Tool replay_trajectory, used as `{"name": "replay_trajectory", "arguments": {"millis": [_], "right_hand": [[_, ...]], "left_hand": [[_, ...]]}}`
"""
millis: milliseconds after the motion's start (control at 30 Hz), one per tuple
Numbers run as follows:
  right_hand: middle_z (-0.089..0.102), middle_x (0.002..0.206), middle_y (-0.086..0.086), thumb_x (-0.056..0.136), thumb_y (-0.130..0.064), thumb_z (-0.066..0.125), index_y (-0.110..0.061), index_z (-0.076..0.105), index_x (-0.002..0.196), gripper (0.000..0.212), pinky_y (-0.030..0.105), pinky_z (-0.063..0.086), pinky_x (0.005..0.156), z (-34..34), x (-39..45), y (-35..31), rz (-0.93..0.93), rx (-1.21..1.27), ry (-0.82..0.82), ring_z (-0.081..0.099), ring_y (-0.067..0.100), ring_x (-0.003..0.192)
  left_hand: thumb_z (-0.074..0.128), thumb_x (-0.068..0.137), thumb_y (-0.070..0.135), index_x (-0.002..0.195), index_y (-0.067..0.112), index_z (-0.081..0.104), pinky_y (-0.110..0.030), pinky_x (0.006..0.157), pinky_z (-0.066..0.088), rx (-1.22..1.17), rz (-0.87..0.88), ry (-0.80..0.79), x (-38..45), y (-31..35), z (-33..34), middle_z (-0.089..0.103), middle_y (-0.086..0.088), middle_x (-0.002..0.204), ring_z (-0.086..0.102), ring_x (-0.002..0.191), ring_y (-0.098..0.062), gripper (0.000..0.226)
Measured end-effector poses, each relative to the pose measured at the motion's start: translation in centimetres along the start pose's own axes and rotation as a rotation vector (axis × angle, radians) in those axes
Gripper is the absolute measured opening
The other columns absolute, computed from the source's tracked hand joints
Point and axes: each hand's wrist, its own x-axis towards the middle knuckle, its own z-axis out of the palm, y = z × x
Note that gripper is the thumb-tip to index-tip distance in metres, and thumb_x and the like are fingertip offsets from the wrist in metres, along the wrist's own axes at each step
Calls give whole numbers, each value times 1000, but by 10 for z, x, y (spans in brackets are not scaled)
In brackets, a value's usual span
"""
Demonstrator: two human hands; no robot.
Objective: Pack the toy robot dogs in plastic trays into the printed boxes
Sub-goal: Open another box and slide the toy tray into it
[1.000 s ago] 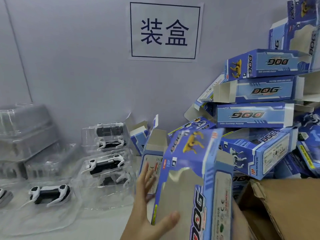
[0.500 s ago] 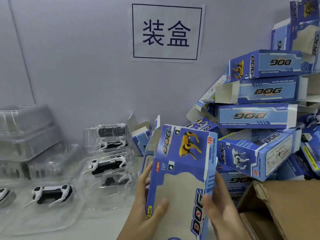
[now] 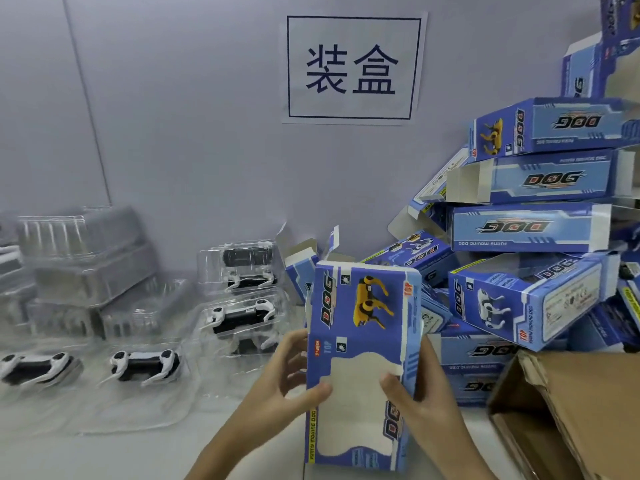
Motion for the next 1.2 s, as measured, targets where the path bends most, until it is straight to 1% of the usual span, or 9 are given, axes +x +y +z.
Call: {"name": "replay_trajectory", "arguments": {"millis": [133,300,400,467,600,767,967,1100,1200], "right_hand": [[67,123,-35,57,-80,83,-42,46,137,96,5,51,82,12,0,5,49,39,9,64,-11,112],[65,124,-38,44,-83,85,-44,48,133,105,6,49,88,9,2,27,64,57,16,59,-16,116],[64,132,-17,52,-52,91,-35,49,135,95,34,47,105,8,3,34,118,120,23,59,8,124],[60,129,-20,54,-31,84,-39,46,131,85,31,45,102,8,3,35,115,122,28,59,6,120],[61,126,-24,43,-42,85,-42,46,133,98,34,51,103,8,3,35,152,142,11,62,-5,111],[52,154,2,44,-52,91,-33,40,149,117,56,36,121,10,-2,30,149,170,0,46,26,144],[64,138,-6,59,-33,82,-35,43,145,95,35,45,110,10,-3,26,119,114,-6,62,9,124],[65,126,-15,62,-33,80,-41,43,135,82,3,50,79,11,-4,25,121,97,-6,64,-17,101],[71,117,-25,67,-32,79,-40,42,141,83,5,51,76,8,-5,23,83,89,-25,66,-12,103]], "left_hand": [[87,85,38,134,48,50,-36,105,53,104,2,-88,1,-7,-19,61,3,144,65,127,-23,63],[90,81,39,136,49,46,-33,98,56,206,-18,-130,4,-8,-26,61,4,144,65,124,-23,71],[88,83,40,145,37,43,-36,97,57,276,3,-158,4,-9,-32,62,7,143,64,126,-24,77],[72,89,49,148,26,46,-44,94,59,269,23,-125,4,-6,-38,63,5,140,65,123,-24,68],[57,93,73,127,19,66,-50,68,65,123,212,257,7,2,-58,73,-9,112,75,95,-30,64],[69,95,49,125,20,67,-30,95,51,964,438,681,12,-22,-77,61,10,123,58,114,-10,42],[49,95,68,129,24,67,-41,113,35,1258,261,582,16,-57,-70,64,7,135,59,126,-21,59],[51,94,68,110,27,67,-37,103,34,1209,256,622,19,-62,-70,65,14,112,59,110,-20,46],[53,92,64,105,30,66,-35,93,29,1111,264,644,19,-59,-72,62,19,104,56,100,-17,39]]}}
